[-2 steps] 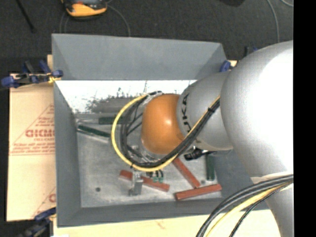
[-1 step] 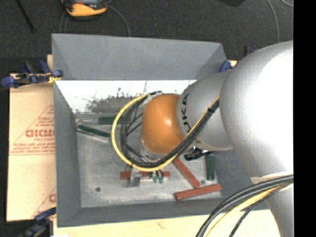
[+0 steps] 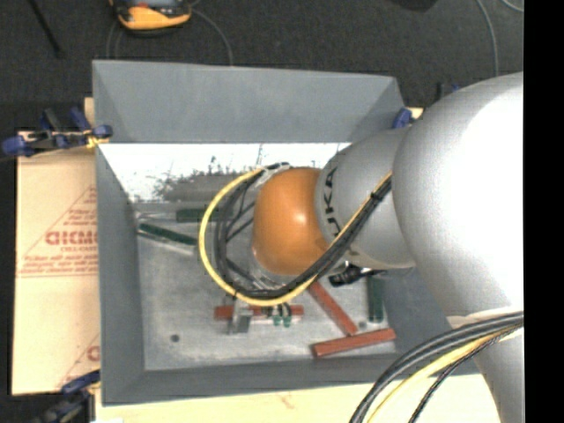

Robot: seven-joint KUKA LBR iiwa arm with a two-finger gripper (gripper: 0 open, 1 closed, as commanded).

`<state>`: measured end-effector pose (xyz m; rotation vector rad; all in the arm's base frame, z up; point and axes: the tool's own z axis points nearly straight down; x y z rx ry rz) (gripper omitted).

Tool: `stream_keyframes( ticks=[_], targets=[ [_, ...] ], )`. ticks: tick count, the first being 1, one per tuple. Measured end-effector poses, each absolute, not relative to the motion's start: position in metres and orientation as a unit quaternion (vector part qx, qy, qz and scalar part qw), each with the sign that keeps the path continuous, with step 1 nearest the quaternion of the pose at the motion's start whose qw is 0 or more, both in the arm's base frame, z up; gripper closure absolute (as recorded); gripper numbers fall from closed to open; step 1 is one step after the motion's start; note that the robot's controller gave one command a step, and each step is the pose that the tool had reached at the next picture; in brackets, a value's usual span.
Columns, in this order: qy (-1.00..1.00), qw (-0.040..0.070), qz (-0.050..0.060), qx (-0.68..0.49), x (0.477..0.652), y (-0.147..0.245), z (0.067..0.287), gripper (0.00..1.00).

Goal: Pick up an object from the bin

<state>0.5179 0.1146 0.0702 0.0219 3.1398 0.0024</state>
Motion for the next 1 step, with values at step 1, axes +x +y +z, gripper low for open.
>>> stream_keyframes(
  ticks=[1],
  targets=[
    [0.999, -0.002, 0.0, -0.033, 0.5249, 0.1048, 0.1027, 1.0]
  ],
)
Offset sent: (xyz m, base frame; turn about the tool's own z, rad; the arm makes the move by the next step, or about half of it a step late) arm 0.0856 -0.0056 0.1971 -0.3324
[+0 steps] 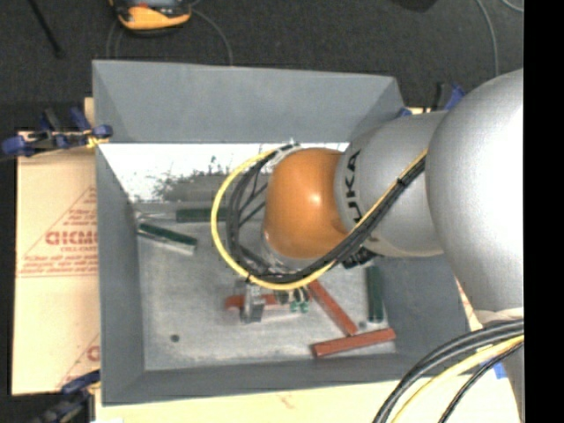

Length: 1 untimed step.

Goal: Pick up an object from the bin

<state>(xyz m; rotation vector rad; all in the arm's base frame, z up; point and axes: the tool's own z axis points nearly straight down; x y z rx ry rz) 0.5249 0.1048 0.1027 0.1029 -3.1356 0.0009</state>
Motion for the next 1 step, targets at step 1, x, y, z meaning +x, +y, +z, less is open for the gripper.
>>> stream_keyframes(
  ticks=[1],
  targets=[
    [-0.987, -0.004, 0.0, 0.158, 0.6054, 0.1081, 0.2695, 1.0]
  ],
)
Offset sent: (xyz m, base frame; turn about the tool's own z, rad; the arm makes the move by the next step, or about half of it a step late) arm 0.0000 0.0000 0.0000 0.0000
